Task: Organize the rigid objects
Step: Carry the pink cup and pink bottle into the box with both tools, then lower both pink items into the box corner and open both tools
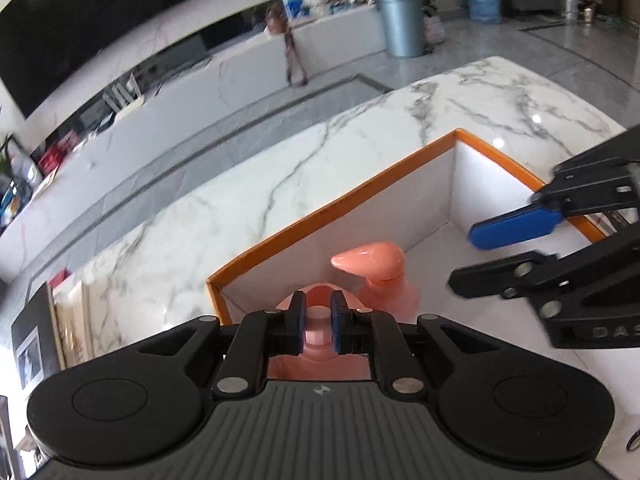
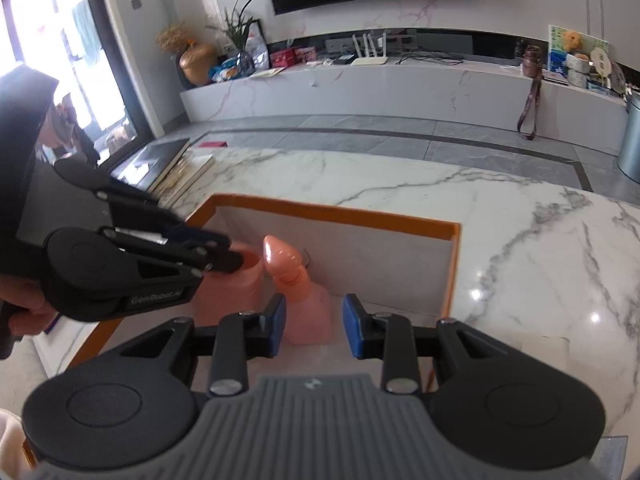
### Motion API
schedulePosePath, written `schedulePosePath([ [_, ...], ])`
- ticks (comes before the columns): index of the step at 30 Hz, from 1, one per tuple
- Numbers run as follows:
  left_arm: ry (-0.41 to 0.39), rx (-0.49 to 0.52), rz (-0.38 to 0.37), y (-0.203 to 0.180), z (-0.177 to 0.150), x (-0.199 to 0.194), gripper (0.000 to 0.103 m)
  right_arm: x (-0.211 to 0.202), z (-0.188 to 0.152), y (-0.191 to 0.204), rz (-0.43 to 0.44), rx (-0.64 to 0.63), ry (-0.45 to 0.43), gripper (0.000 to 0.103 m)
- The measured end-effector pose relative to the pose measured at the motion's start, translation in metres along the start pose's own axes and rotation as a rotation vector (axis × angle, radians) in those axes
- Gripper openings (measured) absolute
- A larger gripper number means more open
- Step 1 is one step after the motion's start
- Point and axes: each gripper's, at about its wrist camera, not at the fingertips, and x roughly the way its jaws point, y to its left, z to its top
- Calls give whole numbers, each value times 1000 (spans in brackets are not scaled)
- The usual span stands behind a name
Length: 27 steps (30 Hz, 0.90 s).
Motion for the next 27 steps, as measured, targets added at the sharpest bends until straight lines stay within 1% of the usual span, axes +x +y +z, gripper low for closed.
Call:
schedulePosePath([
  [2, -27, 39, 11, -2, -1, 2, 14, 6, 0, 4, 10, -21, 23, 33],
  [3, -27, 48, 7, -1, -4, 3, 15, 9, 0, 6, 10, -34, 33, 33],
  [5, -10, 47, -5, -2, -7, 10, 15, 17, 1, 11, 9, -63, 55, 33],
  [7, -9, 69, -11, -2, -11, 13, 16, 24, 2, 15, 11, -88, 87, 33],
  [9, 9, 90, -4, -1, -17, 11, 17, 30, 5, 20, 4, -126, 106, 33],
  [10, -1, 99, -10, 0, -19, 9, 18, 34, 6, 22, 0, -149, 122, 33],
  [11, 1, 102, -23, 0, -20, 7, 22, 37, 6, 24, -3, -172, 141, 33],
  [12, 5, 98, -32, 1, -20, 5, 29, 41, 7, 26, -3, -192, 158, 33],
  [13, 6, 87, -48, 2, -20, 3, 31, 45, 8, 27, -1, -208, 179, 33],
  [15, -9, 65, -67, 4, -20, -3, 54, 52, 10, 29, -5, -238, 215, 33],
  [16, -23, 58, -73, 4, -20, -7, 56, 56, 10, 30, -8, -256, 235, 33],
  [17, -31, 56, -71, 3, -20, -11, 61, 58, 11, 30, -15, -273, 251, 33],
  [19, -43, 63, -53, 2, -21, -18, 63, 64, 13, 32, -26, -311, 283, 35],
  [20, -45, 70, -52, 1, -22, -22, 67, 66, 13, 33, -33, -328, 292, 39],
  [21, -41, 81, -50, -1, -23, -24, 79, 67, 13, 34, -39, -343, 302, 47],
  [22, -23, 89, -27, -3, -23, -24, 86, 69, 13, 34, -45, -354, 309, 48],
  [23, -4, 95, -8, -4, -24, -23, 90, 70, 13, 35, -45, -362, 314, 48],
  [25, 46, 102, -3, -2, -26, -17, 90, 71, 12, 36, -46, -377, 324, 46],
  [27, 92, 76, -8, 4, -28, -7, 90, 73, 10, 35, -44, -388, 343, 44],
])
